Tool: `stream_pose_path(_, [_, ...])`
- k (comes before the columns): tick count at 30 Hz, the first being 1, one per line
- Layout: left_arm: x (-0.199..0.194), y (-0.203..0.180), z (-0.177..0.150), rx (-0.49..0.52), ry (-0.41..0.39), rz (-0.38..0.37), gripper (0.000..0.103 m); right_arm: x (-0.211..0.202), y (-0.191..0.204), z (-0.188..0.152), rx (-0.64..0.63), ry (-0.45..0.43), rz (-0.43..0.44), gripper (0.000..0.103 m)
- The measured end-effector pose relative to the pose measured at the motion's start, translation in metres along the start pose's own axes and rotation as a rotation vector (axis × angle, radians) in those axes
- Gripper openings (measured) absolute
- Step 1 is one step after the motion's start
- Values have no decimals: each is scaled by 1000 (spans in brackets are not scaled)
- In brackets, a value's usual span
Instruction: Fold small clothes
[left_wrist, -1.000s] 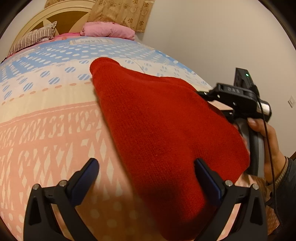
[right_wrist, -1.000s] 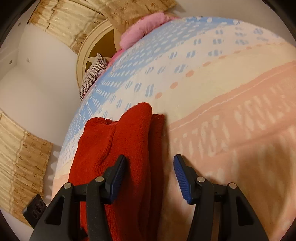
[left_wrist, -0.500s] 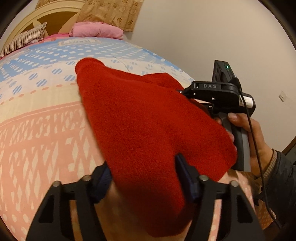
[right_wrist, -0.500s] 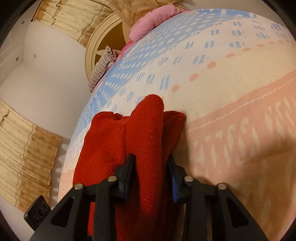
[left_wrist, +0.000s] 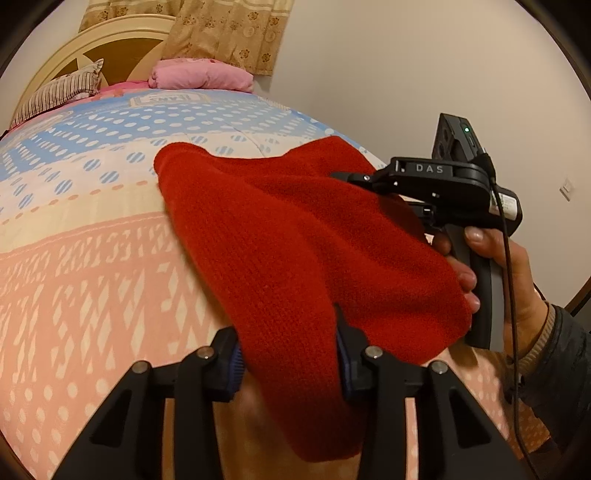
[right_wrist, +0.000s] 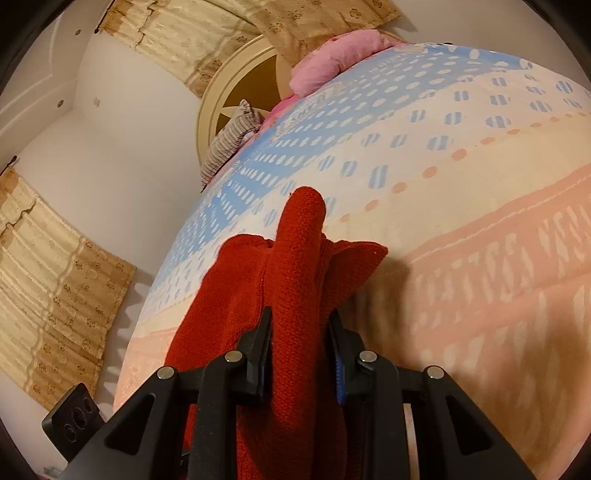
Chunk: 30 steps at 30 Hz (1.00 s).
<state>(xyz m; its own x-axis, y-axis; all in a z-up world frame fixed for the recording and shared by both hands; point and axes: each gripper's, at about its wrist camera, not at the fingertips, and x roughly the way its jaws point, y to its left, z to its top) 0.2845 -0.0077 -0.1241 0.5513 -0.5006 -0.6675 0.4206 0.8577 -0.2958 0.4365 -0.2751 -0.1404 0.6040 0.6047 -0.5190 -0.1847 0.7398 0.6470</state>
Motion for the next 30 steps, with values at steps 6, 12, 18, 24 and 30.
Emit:
stream_pose_path(6, [-15, 1, -5, -11, 5, 8, 40, -1, 24, -10, -37, 14, 37, 27])
stream_pose_path(12, [-31, 10, -9, -39, -5, 21, 39, 3, 48, -23, -66, 31, 78, 27])
stream_pose_path(18, [-49, 17, -15, -49, -27, 40, 39, 13, 64, -37, -78, 56, 115, 27])
stream_pose_path(24, [-67, 26, -25, -67, -47, 61, 39, 27, 86, -51, -95, 81, 158, 27])
stream_pose_path(30, [-86, 39, -36, -102, -63, 78, 39, 39, 109, -64, -121, 105, 189, 27])
